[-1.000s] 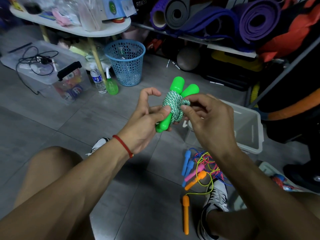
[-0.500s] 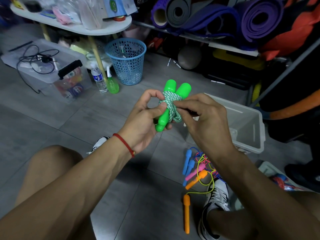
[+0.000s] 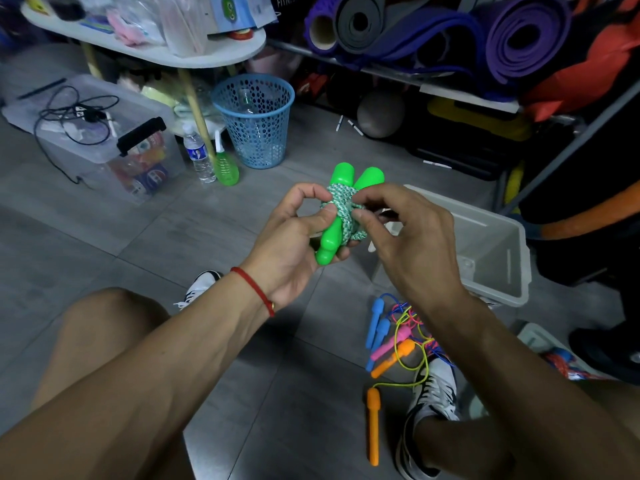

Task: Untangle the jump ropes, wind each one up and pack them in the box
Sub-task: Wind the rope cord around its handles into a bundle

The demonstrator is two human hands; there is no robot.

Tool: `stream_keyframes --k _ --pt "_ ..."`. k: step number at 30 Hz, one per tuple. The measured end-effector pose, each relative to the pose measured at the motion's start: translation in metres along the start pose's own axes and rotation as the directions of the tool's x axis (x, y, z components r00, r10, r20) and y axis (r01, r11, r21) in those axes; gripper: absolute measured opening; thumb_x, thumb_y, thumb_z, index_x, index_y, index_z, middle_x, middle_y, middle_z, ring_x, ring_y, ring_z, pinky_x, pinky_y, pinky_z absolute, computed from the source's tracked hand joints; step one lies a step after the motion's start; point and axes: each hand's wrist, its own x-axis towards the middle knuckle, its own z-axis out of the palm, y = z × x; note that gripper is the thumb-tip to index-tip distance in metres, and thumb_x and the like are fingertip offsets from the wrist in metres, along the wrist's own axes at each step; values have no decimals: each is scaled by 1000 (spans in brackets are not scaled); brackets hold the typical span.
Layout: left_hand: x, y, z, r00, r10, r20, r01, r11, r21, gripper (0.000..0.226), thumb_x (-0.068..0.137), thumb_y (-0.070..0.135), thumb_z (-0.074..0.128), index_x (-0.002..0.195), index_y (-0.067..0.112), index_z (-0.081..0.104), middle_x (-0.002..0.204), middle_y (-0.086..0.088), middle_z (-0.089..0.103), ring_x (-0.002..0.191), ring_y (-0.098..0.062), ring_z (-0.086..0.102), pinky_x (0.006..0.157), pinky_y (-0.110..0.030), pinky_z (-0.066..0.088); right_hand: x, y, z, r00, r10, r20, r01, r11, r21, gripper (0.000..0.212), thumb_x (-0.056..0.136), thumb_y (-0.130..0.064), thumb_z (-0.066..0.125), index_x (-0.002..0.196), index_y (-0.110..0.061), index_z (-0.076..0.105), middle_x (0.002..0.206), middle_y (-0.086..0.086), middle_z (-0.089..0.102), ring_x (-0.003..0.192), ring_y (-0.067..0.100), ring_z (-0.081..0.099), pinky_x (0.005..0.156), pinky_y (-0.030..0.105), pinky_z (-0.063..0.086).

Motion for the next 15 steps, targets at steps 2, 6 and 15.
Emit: stream_keyframes --k 2,6,15 --pt "-1 1 -1 1000 -11 -4 11 1000 -3 16 100 7 51 99 23 52 97 -21 68 79 -38 65 63 -35 51 1 5 2 999 -49 1 49 999 -9 13 90 -12 73 103 -13 76 94 -6 70 80 6 63 76 21 53" --pt "-2 0 -2 999 -21 -31 21 1000 -15 16 100 7 51 96 23 53 96 -22 67 80 -38 65 63 -35 50 -1 10 5 996 -88 16 88 996 10 17 89 -14 75 106 -12 78 98 -1 73 84 8 66 80 22 53" --pt "-4 -2 0 999 -20 -45 18 999 -45 18 102 6 47 95 23 50 84 -11 65 68 -23 62 67 -36 50 -7 14 15 959 -281 17 281 950 -137 14 87 -8 78 100 -4 76 95 8 73 86 28 68 78 41 55"
